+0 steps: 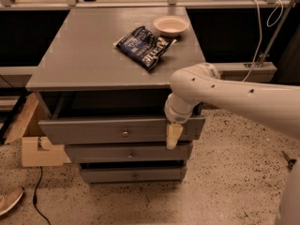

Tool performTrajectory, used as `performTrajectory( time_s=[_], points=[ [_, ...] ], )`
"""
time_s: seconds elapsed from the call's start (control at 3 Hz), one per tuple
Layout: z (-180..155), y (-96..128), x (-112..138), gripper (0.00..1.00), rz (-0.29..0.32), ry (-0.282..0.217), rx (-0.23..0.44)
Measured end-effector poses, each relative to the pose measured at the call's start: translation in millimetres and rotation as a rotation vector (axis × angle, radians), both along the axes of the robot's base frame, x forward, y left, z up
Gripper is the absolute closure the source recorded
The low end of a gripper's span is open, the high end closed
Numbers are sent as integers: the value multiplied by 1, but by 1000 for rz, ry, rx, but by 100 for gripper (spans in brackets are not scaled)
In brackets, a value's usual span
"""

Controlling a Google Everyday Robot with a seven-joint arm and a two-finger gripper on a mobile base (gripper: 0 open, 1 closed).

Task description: Open top drawer

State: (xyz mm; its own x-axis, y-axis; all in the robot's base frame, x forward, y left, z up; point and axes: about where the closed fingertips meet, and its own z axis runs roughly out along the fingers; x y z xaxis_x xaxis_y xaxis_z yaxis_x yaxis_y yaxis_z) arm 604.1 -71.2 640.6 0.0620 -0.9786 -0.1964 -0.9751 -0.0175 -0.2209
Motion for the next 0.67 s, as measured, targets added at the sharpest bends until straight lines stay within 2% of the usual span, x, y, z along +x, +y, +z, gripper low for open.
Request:
performTrajectory(
  time_s=[0.33, 0.67],
  points=[
    [-2, 0, -6, 0, 13, 28, -19],
    [-5, -1, -22, 0, 16, 77, -48]
  ],
)
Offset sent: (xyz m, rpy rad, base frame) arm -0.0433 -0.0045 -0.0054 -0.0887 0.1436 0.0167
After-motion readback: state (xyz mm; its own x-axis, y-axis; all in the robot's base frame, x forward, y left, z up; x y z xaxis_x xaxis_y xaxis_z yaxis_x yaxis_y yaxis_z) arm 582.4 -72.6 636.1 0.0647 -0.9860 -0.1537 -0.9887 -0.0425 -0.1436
